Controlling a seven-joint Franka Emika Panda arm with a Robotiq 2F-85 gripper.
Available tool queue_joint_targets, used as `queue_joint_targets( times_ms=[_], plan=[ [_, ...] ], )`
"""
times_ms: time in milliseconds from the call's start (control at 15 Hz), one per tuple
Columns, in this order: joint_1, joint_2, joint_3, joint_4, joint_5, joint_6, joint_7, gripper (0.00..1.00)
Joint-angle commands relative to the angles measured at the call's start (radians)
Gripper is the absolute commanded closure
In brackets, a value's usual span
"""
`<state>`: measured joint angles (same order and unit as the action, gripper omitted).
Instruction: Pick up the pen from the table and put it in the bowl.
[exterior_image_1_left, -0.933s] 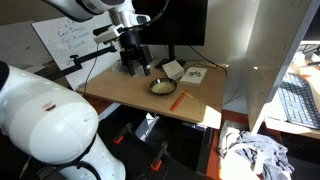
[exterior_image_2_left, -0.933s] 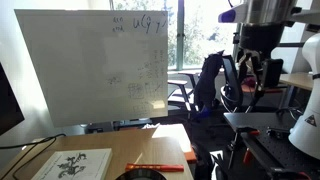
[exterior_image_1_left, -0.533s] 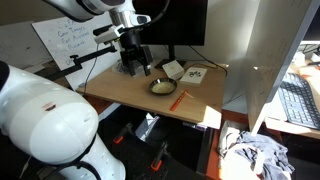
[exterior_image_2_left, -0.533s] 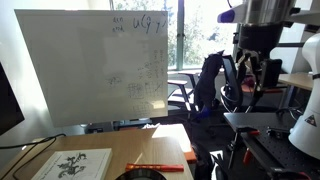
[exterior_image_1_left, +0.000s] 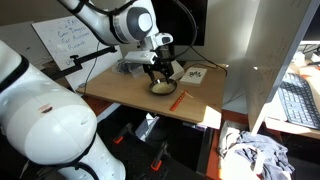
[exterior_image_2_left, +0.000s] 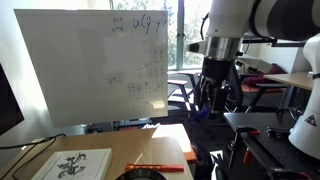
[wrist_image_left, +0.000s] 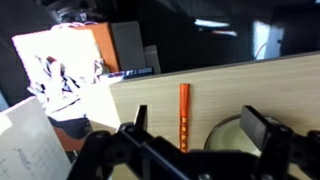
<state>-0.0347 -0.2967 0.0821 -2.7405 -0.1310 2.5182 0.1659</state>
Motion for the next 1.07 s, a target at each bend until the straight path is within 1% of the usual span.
queue_joint_targets(
  times_ms=[0, 133, 267, 333, 467, 667, 733, 1000],
  plan=[
    [0.005, 0.232, -0.038, 0.106, 0.018, 0.115, -0.057, 0.0],
    [0.02, 0.361, -0.049, 0.176, 0.06, 0.154, -0.107, 0.0],
    [0.024, 0.478, -0.04, 0.259, 0.088, 0.163, -0.126, 0.0],
    [0.026, 0.533, -0.043, 0.304, 0.079, 0.159, -0.114, 0.0],
    [0.014, 0.628, -0.033, 0.387, 0.122, 0.151, -0.145, 0.0],
    [-0.003, 0.753, -0.023, 0.503, 0.154, 0.131, -0.191, 0.0],
    [-0.014, 0.789, -0.017, 0.534, 0.168, 0.13, -0.209, 0.02],
    [-0.024, 0.899, -0.021, 0.624, 0.169, 0.115, -0.232, 0.06]
  ],
)
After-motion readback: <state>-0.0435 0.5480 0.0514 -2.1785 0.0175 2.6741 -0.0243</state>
